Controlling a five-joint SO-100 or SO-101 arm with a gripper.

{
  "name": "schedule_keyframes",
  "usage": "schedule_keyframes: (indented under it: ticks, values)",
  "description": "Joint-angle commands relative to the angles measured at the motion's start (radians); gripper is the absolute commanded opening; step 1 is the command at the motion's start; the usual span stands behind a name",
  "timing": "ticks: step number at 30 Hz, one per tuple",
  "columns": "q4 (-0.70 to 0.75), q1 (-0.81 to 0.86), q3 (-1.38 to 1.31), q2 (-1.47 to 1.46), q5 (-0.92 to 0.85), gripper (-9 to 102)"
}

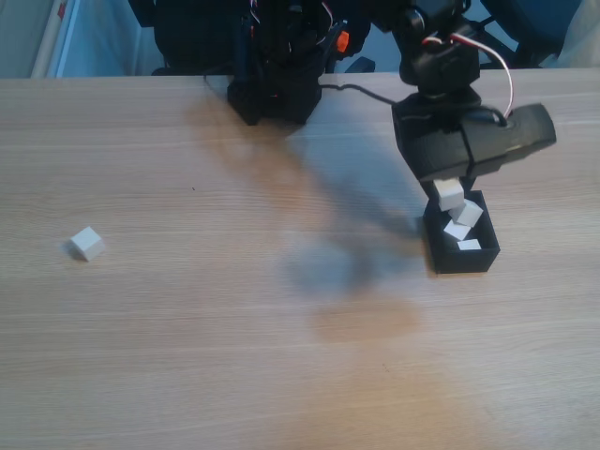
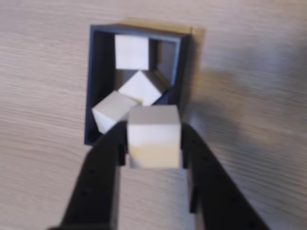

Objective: Pick blocks and place them in the box.

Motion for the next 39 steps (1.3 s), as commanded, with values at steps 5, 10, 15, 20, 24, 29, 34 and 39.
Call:
schedule_keyframes:
  ticks: [5,10,15,20,24,29,34,39]
  values:
    - [-0.063,-0.025,-0.098,-0.066,-0.005,4]
    - [-0.092,-0.026,-0.149,-0.118,0.012,7]
    - [-0.103,-0.020,-0.178,-0.146,0.009,11]
    - [-0.092,0.005,-0.170,-0.146,0.002,13]
    - [-0.052,0.028,-0.167,-0.121,-0.006,12]
    - [-0.018,0.109,-0.072,-0.018,-0.008,9]
    - [0.012,0.265,0.100,0.117,-0.072,7]
    - [0.057,0.446,0.229,0.209,-0.204,9]
